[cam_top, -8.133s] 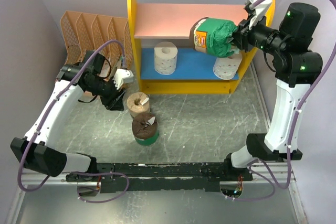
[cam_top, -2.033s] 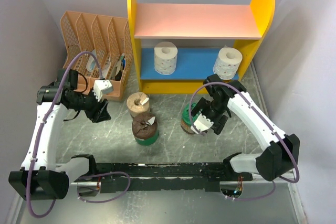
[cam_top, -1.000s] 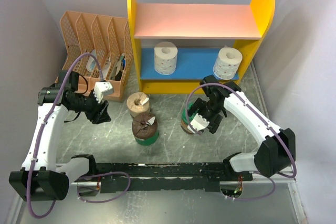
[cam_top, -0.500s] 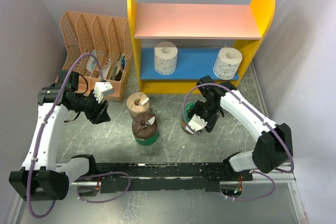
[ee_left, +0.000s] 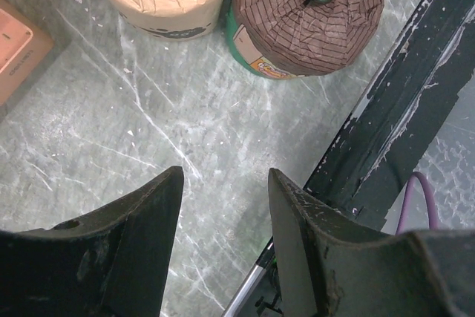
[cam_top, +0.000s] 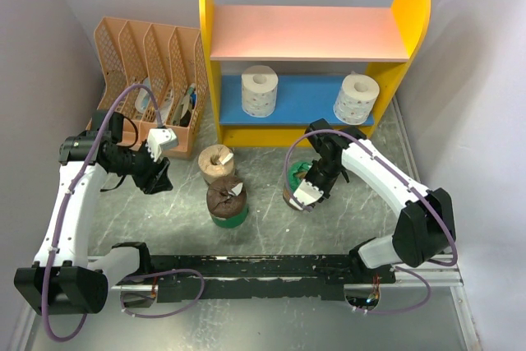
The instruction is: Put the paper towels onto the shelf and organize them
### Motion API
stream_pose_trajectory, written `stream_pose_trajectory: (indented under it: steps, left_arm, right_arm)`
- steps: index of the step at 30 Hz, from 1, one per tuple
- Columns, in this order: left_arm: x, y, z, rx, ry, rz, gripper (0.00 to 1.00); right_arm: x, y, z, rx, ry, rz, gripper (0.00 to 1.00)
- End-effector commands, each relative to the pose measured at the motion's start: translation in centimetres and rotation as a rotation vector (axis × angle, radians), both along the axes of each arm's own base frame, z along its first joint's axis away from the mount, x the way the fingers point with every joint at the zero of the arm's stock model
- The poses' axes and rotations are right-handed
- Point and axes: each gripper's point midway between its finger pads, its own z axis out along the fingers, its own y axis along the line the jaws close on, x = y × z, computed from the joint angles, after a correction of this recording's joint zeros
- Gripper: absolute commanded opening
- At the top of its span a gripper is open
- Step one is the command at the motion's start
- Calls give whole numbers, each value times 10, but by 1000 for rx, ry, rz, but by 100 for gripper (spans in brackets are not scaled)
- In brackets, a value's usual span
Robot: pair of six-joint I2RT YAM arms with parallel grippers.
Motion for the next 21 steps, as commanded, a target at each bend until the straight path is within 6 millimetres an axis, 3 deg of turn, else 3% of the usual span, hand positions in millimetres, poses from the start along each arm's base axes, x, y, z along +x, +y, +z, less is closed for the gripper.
stream_pose_trajectory:
  steps: [1, 5, 8, 14, 17, 21]
  left_arm:
    - [4, 3, -2, 18, -37, -13, 60]
    - [2, 4, -3, 21, -38, -12, 60]
    - [1, 5, -6, 26, -40, -9, 60]
    - [0, 5, -9, 31, -41, -7, 60]
    - [0, 6, -9, 35, -43, -6, 60]
    - [2, 5, -7, 29, -37, -13, 60]
  right_arm:
    - [4, 18, 2, 36, -124, 566, 18]
    - [-2, 21, -2, 19, -102, 590, 16]
    - [-4, 21, -5, 12, -92, 595, 0]
    - [-7, 20, -4, 6, -76, 586, 0]
    - [-4, 26, 12, 34, -83, 563, 0]
    - [4, 43, 53, 120, -160, 525, 0]
